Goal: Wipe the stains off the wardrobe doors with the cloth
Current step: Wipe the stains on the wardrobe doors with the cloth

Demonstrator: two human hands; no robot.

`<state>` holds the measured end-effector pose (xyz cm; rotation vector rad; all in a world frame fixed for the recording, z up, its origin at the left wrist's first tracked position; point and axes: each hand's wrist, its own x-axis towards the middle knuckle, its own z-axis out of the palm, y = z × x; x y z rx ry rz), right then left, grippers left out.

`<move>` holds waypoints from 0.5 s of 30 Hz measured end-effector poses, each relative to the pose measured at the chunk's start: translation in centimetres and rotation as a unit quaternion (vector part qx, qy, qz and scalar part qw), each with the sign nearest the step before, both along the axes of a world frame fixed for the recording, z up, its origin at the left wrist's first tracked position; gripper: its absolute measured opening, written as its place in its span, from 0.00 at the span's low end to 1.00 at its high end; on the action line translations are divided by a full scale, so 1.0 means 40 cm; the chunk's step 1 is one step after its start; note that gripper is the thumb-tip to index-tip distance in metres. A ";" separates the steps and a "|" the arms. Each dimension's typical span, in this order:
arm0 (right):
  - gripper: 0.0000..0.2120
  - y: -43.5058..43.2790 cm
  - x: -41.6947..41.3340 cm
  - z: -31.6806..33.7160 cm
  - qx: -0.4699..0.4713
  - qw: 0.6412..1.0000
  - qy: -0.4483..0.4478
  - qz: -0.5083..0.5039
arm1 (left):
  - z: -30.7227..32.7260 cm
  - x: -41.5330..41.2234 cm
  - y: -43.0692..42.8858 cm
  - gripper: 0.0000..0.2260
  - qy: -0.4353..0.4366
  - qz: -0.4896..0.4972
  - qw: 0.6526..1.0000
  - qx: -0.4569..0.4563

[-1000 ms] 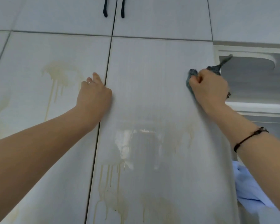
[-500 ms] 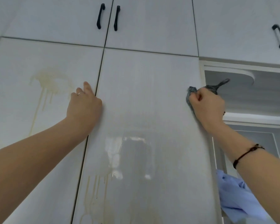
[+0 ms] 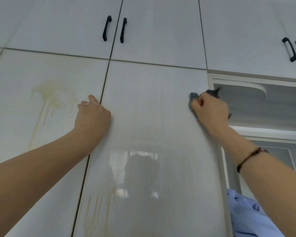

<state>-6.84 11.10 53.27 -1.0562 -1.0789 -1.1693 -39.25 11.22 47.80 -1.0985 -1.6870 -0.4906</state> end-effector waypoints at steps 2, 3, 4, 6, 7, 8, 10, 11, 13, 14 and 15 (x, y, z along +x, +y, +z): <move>0.17 -0.002 0.015 0.074 0.015 0.999 0.032 0.018 | -0.003 -0.007 0.001 0.16 0.005 0.003 1.000 0.001; 0.15 -0.004 0.001 0.082 0.024 0.999 0.042 0.019 | -0.004 -0.012 0.000 0.16 0.005 0.004 1.000 0.003; 0.15 -0.006 -0.020 0.072 0.022 0.999 0.047 0.015 | -0.006 -0.017 0.000 0.16 0.007 0.004 1.000 0.009; 0.16 -0.002 -0.084 -0.014 0.003 1.000 0.005 0.003 | -0.015 -0.020 0.003 0.17 0.016 0.002 1.000 0.025; 0.16 0.007 -0.121 -0.087 -0.001 0.998 -0.059 0.012 | -0.021 -0.020 0.007 0.17 0.023 0.005 0.999 0.029; 0.16 0.018 -0.162 -0.183 -0.011 0.988 -0.151 0.024 | -0.026 -0.019 0.011 0.18 0.029 0.009 0.999 0.033; 0.13 0.031 -0.233 -0.372 -0.032 0.938 -0.345 0.034 | -0.032 -0.020 0.010 0.19 0.030 0.012 0.999 0.035; 0.12 0.027 -0.234 -0.394 -0.042 0.915 -0.399 0.030 | -0.035 -0.022 0.009 0.19 0.028 0.008 0.999 0.032; 0.14 0.009 -0.192 -0.302 -0.036 0.939 -0.341 -0.003 | -0.035 -0.032 0.015 0.20 0.035 -0.004 0.999 0.038; 0.16 -0.003 -0.151 -0.226 -0.038 0.970 -0.238 -0.026 | -0.036 -0.040 0.018 0.22 0.040 -0.009 0.998 0.043; 0.17 -0.013 -0.095 -0.142 -0.040 0.992 -0.116 -0.028 | -0.038 -0.047 0.022 0.23 0.047 -0.015 0.998 0.049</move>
